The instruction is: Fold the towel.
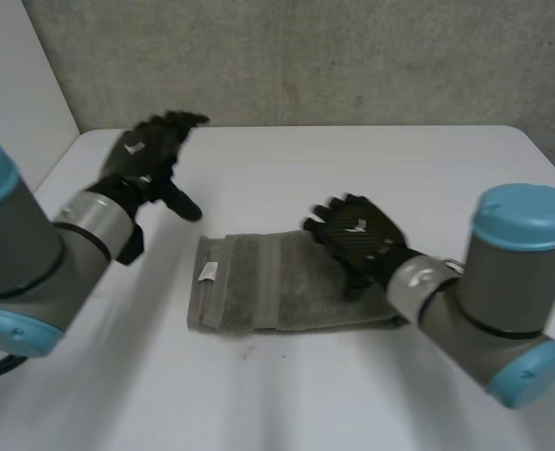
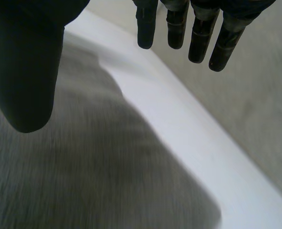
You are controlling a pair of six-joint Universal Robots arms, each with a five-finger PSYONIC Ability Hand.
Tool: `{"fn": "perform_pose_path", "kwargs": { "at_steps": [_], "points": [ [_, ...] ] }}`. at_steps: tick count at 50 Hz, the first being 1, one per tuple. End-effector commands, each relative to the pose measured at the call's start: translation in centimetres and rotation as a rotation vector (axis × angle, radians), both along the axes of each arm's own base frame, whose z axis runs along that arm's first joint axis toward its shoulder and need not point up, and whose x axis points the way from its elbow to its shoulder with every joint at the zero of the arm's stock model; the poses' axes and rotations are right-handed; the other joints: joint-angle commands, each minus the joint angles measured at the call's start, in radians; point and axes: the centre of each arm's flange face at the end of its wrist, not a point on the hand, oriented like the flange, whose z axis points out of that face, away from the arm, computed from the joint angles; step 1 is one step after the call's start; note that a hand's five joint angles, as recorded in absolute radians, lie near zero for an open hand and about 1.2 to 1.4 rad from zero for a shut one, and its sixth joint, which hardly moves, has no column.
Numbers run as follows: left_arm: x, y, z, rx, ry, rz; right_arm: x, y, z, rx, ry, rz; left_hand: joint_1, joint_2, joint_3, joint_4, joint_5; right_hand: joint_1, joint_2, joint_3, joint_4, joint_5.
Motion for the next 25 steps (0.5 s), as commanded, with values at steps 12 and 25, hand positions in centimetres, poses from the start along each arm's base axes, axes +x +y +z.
{"fn": "perform_pose_path", "kwargs": {
  "at_steps": [12, 25],
  "points": [
    [-4.8, 4.4, -10.5, 0.026, -0.498, -0.112, -7.4, -2.5, -4.6, 0.207, 0.057, -0.196, 0.001, 0.009, 0.008, 0.007, -0.028, 1.002, 0.981, 0.998, 0.979, 0.977],
    [-6.1, 7.1, -6.0, -0.085, -0.445, -0.136, -7.8, -5.0, 2.0, -0.162, 0.068, -0.293, 0.001, 0.009, 0.008, 0.007, -0.028, 1.188, 1.168, 1.185, 1.166, 1.163]
  ]
}}
